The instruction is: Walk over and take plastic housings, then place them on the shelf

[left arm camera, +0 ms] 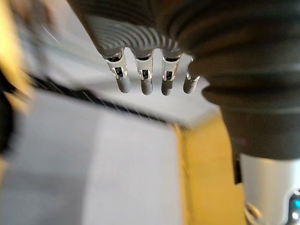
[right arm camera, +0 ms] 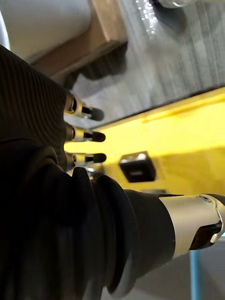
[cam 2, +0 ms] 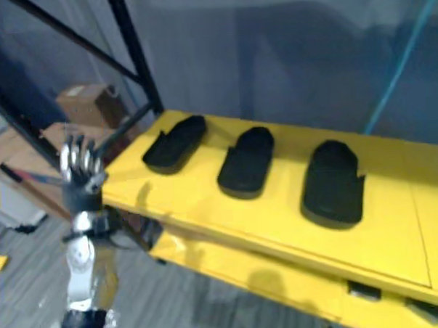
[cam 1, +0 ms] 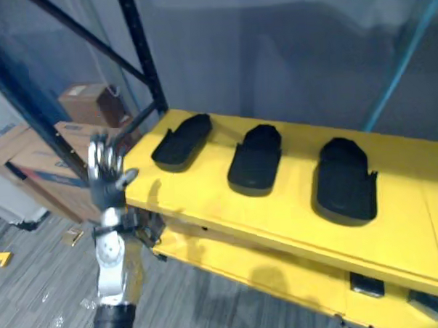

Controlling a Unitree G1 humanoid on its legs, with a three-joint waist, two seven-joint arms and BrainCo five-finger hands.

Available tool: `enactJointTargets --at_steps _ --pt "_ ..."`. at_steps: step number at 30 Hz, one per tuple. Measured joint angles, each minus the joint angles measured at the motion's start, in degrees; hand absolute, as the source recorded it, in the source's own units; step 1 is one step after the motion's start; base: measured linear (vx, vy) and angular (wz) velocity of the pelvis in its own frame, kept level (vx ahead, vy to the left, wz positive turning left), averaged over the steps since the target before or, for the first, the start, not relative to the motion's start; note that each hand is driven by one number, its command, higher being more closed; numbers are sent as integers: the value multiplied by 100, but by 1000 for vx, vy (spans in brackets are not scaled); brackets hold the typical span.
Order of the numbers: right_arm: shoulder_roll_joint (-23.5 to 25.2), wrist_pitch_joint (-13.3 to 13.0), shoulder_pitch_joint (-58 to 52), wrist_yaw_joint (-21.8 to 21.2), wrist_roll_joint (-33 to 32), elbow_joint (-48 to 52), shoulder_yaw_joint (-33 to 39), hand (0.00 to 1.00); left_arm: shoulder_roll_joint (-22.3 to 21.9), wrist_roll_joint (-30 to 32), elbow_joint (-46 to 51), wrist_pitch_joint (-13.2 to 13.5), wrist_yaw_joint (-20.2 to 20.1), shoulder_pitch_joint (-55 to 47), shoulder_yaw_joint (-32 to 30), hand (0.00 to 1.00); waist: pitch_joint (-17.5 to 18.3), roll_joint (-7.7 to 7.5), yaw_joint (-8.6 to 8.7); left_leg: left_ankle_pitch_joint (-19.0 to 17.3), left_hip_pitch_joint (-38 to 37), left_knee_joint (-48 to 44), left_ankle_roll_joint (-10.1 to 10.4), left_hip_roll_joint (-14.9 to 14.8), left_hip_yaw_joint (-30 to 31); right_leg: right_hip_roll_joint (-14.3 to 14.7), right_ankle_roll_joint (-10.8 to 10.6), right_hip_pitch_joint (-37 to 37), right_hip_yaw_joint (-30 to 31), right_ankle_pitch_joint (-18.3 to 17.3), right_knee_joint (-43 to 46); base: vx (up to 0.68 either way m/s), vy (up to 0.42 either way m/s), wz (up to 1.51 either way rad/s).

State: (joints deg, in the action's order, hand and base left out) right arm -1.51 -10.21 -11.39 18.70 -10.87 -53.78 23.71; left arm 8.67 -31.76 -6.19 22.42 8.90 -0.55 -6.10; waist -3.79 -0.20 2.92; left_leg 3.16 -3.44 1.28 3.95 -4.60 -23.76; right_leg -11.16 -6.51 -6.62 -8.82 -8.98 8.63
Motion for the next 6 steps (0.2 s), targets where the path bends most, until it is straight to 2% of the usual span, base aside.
enactJointTargets --at_steps 2,4,6 --pt "-5 63 49 -12 -74 -93 47 0 -165 28 -271 8 145 -173 50 0 -4 -10 -30 241 -89 366 -13 77 116 16 0 -65 -119 -6 -115 -111 -13 30" --pt "-7 214 58 -60 -154 -198 179 0 -366 77 -613 11 421 -413 64 0 -11 -26 -41 314 -73 385 -22 80 274 28 45 -136 -259 -63 -133 -141 5 37" --pt "-28 290 89 -120 -188 -244 216 0 -365 156 -836 61 661 -646 25 0 11 -10 -64 336 -89 388 -22 92 287 39 48 -154 -279 -76 -129 -70 14 7"
